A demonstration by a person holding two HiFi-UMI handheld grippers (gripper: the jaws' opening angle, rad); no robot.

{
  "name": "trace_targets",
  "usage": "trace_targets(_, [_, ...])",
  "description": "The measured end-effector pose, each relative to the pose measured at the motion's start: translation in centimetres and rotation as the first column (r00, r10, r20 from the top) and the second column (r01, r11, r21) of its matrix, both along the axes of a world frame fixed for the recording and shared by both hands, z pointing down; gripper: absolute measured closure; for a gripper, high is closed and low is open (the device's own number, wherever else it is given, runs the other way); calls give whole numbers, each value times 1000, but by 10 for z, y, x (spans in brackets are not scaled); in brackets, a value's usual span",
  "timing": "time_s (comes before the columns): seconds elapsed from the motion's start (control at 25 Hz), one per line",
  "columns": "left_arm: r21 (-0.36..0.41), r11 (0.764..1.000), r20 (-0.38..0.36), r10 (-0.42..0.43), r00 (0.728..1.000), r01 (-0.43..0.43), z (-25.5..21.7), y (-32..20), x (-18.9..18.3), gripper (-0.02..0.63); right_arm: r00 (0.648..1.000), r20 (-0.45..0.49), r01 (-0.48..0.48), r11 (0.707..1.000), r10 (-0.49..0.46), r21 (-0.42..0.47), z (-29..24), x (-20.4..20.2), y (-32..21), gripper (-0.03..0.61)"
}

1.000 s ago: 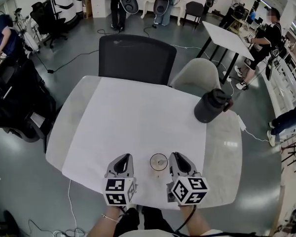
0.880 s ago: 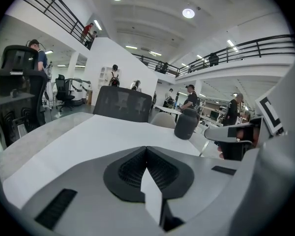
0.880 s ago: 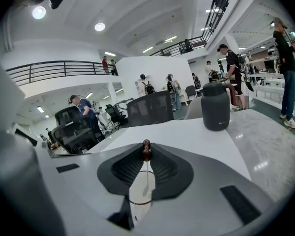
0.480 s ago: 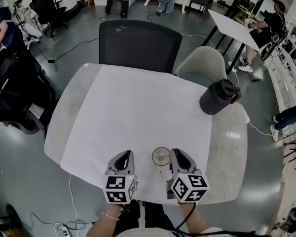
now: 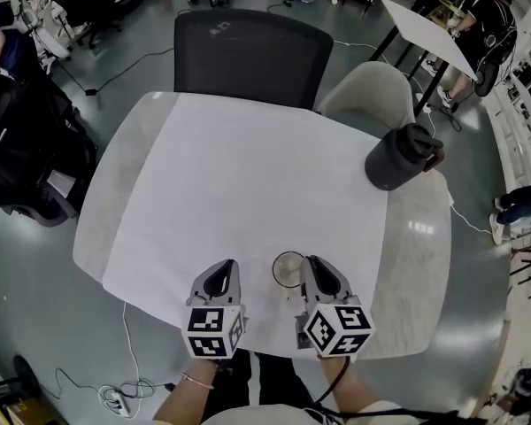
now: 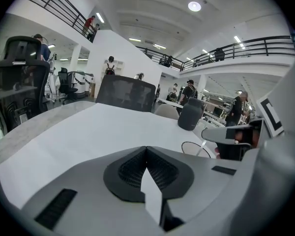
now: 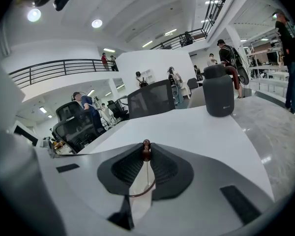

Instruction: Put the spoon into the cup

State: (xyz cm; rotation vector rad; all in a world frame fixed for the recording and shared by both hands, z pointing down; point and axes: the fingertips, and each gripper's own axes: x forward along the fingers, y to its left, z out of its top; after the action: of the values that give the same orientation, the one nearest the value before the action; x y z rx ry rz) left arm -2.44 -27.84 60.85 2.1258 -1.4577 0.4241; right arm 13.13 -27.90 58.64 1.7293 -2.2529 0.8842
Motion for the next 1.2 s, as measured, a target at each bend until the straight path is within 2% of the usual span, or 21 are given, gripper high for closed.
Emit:
trace_targets(0.44, [-11,1000,11,-16,1000,17,1,5,-2,595,1000,-11,7,999,-8,-37,10,2,2,512])
trace_targets(0.64, [-10,1000,13,-17,1000,17,1,8,-5,595,1000,-10,4,999,-4,-52,13,2,4,445])
trace_targets(0.84, [3,1000,9,-17,1000,17,-6,10,-4,595,999,-26,-26,998,24,-60,12,14,8,428])
trace_targets(1.2, [64,998,-4,-5,1000,5,-34,5,1,595,992,-54,-118,993,118,-14,-15,45,13,427])
